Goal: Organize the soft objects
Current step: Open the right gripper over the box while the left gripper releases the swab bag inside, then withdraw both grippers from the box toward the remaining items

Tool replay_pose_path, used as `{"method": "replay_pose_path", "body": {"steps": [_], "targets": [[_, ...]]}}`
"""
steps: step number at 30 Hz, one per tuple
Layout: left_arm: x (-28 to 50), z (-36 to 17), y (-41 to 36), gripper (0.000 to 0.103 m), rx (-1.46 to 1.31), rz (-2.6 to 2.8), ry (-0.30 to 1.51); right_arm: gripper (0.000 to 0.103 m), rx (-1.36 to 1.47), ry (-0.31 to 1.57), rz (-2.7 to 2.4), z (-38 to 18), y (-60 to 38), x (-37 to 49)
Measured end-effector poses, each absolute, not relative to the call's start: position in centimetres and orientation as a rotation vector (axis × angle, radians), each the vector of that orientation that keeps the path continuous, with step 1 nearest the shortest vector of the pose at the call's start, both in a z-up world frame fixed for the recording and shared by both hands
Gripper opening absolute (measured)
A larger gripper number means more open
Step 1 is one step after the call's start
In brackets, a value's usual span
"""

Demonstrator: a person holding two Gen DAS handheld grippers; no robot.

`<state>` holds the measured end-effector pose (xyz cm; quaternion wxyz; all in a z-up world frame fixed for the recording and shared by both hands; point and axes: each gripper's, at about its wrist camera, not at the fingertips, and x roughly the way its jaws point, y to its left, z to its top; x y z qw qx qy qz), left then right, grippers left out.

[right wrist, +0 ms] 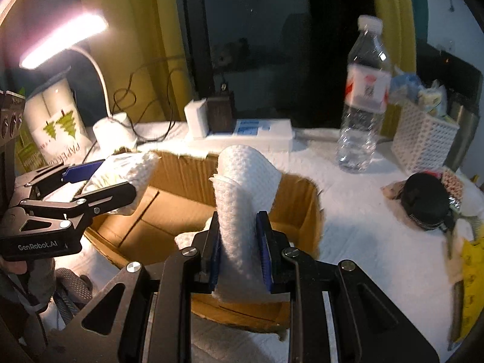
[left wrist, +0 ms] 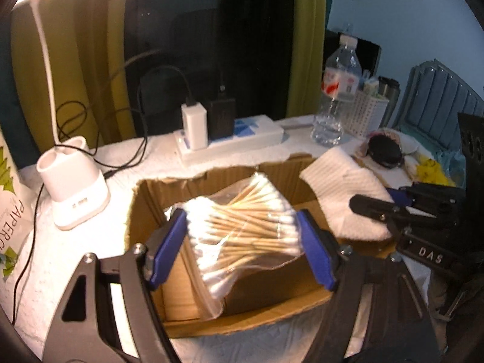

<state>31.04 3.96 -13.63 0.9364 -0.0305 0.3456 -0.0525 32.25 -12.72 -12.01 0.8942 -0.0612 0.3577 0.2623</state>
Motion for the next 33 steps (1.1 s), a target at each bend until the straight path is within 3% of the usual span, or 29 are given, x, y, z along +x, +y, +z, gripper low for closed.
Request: {"method": "replay_pose_path", "body": {"steps": [8,12,15,33], "targets": [[31.8,-14.4,4.4,0.076,-0.082,-0.089,0.769,0.025,-0.16,0.789,0.533,-12.8,-11.9,32.6],[31.2,-13.6,4.5,0.077,-0.081,-0.085,0.749,0.042,-0.157,0.785,0.526,-12.1,-12.0,32.3],[30.4,-12.7,4.5,0.093,-0.076,-0.085,0.722,0.051,-0.159,0.775,0.519,-11.3,-12.1,31.8],[22.9,-7.7,5.3,0.093,-0.123,-0.035,0.615,0.052,-0.14,0.655,0.514,-6.2,-14.2,24.8]]}}
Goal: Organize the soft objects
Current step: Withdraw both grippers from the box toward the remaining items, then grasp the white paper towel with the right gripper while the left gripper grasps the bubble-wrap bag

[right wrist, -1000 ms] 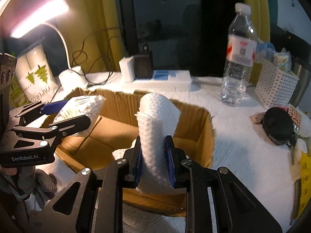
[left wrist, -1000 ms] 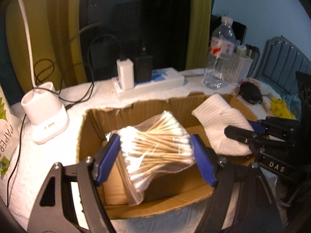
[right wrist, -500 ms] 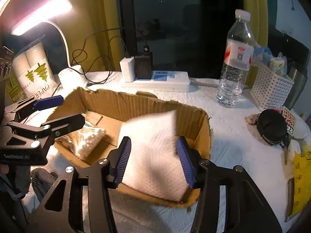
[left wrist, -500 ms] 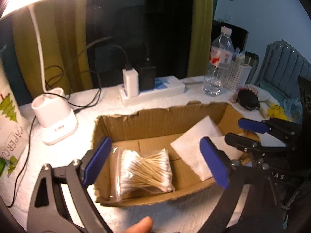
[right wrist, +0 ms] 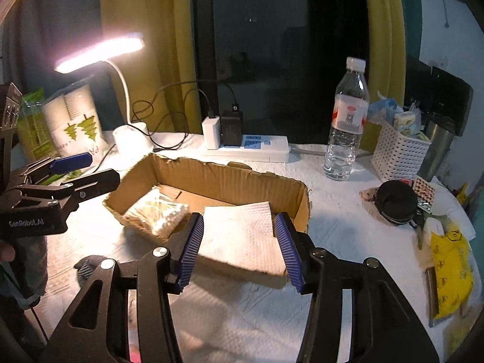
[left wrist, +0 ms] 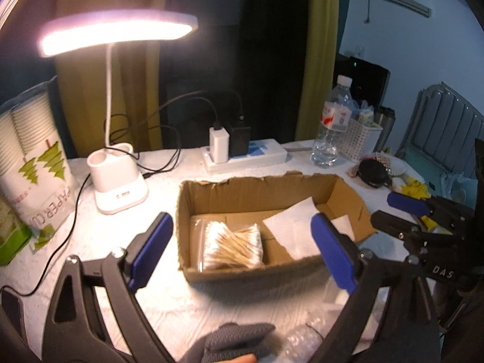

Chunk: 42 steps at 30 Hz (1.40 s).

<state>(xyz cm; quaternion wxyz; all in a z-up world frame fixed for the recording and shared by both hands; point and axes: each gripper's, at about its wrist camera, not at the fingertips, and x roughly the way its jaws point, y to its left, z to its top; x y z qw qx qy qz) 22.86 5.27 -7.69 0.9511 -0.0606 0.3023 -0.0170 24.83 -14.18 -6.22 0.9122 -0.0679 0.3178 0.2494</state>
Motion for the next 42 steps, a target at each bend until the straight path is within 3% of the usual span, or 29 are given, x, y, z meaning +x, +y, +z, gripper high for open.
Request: {"method": "replay_pose_path", "body": {"steps": [11,18,26,37,38,42], "targets": [[17.6,-7.7,4.7,0.093,-0.136,-0.031,0.618,0.053,-0.127,0.649,0.533,-6.1,-15.6,20.1],[15.5,-9.1,4.5,0.093,-0.168,-0.048,0.643,0.063,-0.134,0.689,0.552,-8.0,-16.0,18.4],[14.4,-11.7,4.1,0.093,-0.171,-0.039,0.711,0.069,-0.165,0.771,0.605,-11.6,-15.2,18.5],[15.2,-13.1,2.4,0.093,-0.134,-0.054,0.768,0.069,-0.129,0.864,0.649,-15.1,-14.6,21.0],[15.4,-13.2,1.9,0.093,-0.124,-0.061,0.777,0.063,-0.115,0.867,0.661,-15.2,-14.8,21.0],[16.4,-13.8,0.3,0.093,-0.094,-0.083,0.808,0.023,-0.096,0.845,0.685,-15.0,-15.5,20.7]]}}
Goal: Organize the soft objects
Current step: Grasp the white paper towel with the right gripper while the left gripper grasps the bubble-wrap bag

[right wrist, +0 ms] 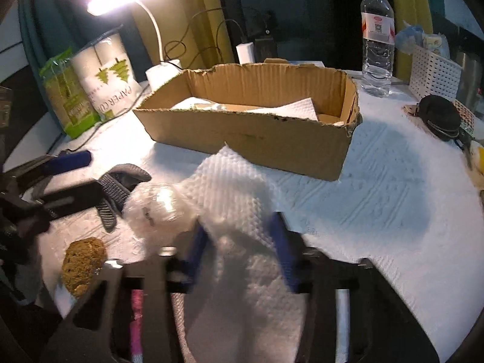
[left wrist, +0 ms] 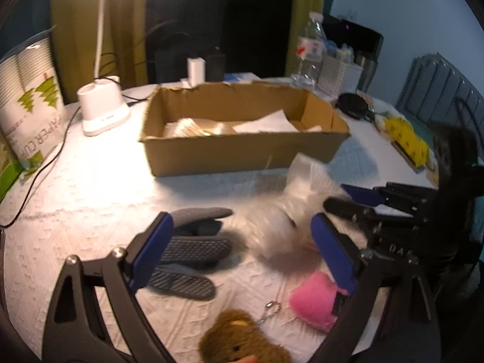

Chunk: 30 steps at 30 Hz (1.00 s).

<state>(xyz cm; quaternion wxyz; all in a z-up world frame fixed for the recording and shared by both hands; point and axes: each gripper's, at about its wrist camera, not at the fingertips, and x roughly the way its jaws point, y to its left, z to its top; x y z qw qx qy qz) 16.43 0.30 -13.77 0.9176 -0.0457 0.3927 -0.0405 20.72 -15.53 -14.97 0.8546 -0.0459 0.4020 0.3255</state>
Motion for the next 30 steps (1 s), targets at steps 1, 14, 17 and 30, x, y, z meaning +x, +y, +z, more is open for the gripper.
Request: {"method": "replay_pose_path", "body": {"steps": [1,14,17,30], "targets": [[16.8,-13.9,-0.2,0.093,-0.087,-0.092,0.816,0.018,-0.095,0.837,0.686,-14.9,-15.8,20.7],[20.8,-16.1,-3.2,0.093,-0.037,-0.108,0.917,0.006,-0.04,0.799,0.593,-13.9,-22.4,21.3],[21.0,-16.7,-3.1,0.093,-0.045,-0.102,0.941,0.006,-0.057,0.829,0.568,-14.5,-23.5,21.3],[20.8,-17.1,-2.6,0.062,-0.082,-0.14,0.95,0.071,-0.219,0.901,0.553,-15.9,-22.3,18.8]]}}
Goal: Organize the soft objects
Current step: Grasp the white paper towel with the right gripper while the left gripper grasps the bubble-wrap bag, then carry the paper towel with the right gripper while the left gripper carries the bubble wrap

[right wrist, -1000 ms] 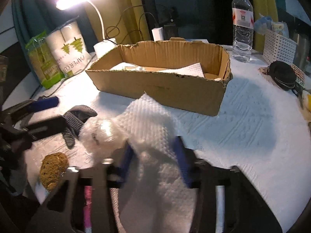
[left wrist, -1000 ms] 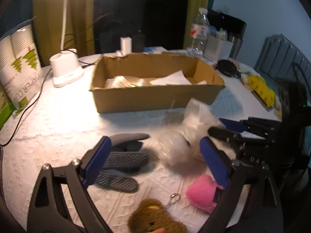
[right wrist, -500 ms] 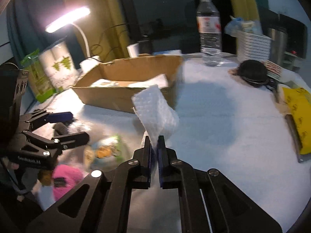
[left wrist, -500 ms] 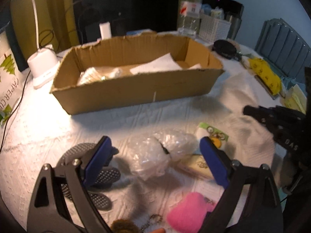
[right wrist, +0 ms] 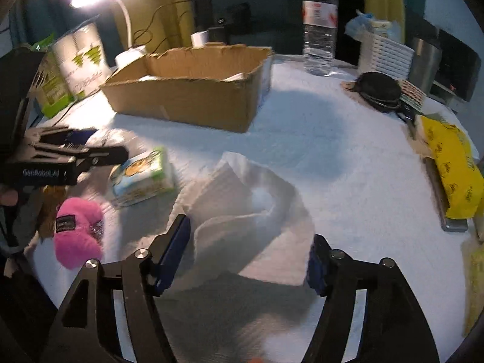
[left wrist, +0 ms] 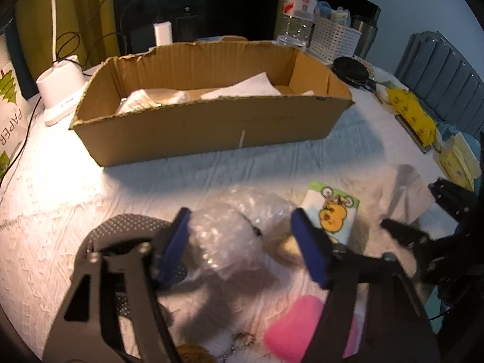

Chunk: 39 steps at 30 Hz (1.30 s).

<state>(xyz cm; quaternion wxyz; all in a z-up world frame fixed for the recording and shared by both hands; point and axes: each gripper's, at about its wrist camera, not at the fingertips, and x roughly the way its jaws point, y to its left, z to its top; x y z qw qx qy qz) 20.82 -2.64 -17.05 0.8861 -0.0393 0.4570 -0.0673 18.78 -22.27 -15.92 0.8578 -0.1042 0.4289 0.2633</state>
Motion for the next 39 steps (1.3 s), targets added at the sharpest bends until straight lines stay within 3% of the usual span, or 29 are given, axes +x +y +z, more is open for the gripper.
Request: {"method": "replay_pose_path", "body": {"steps": [4,8,9,39], "targets": [[20.3,-16.8,-2.8,0.052,-0.079,-0.177,0.937,0.065,-0.223,0.906,0.584,-16.3,-20.8,18.5],[19.6,-16.1,-2.7,0.05,-0.088,-0.204,0.91,0.021,-0.193,0.914,0.636,-16.2,-20.1,18.2],[19.5,-15.9,-2.7,0.05,-0.09,-0.209,0.904,0.015,-0.193,0.916,0.645,-16.1,-19.8,18.0],[20.2,-5.6,2.5,0.05,-0.077,-0.171,0.647,0.012,-0.175,0.645,0.609,-4.8,-18.4,21.9]]}}
